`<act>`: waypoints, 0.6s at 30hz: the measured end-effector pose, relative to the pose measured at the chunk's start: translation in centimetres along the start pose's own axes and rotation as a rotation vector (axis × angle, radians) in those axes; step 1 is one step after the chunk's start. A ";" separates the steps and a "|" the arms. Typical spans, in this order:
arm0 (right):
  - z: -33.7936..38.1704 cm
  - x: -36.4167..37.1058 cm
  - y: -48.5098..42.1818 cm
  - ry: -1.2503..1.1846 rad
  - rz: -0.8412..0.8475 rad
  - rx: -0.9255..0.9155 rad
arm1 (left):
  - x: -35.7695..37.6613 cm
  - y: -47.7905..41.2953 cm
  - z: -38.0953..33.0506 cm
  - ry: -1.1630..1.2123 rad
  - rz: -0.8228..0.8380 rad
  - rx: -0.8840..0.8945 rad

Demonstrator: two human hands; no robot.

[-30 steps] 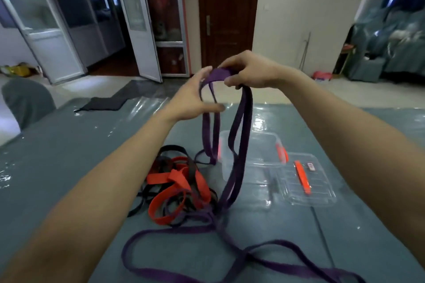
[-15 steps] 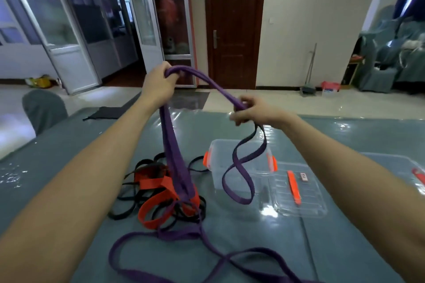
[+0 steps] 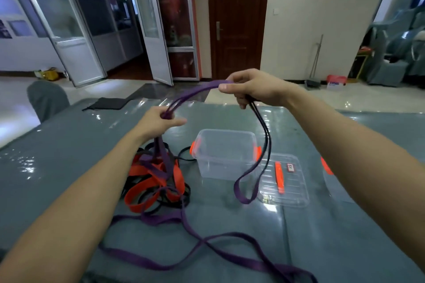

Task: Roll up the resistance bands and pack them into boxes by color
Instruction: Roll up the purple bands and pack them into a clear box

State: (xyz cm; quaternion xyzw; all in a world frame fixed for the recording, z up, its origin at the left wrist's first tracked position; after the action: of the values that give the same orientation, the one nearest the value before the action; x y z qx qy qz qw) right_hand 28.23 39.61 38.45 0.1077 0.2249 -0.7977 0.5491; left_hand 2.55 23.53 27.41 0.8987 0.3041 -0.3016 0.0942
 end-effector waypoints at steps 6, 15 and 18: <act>2.1 -2.1 -0.7 0.178 0.084 0.048 | 2.7 0.1 -5.4 0.309 0.338 0.107; 1.8 -4.7 -1.1 0.207 -0.063 0.036 | 0.0 -2.6 -16.0 0.520 0.442 0.227; 2.4 -5.3 -1.3 0.227 -0.117 0.002 | -0.1 -3.0 -18.7 0.356 0.366 0.259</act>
State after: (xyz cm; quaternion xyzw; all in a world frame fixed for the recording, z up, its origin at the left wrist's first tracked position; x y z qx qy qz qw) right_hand 29.21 43.23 43.07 0.1846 0.2910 -0.8111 0.4726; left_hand 9.72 32.47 42.52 0.9820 0.1076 -0.1532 -0.0237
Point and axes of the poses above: each hand's wrist, its own y-axis away from the middle knuckle, its own x-axis out of the palm, z = x × y, the point moved 6 cm from there along -y, towards the middle knuckle, and after that the axes turned 10 degrees about -x, right-handed, at the moved point
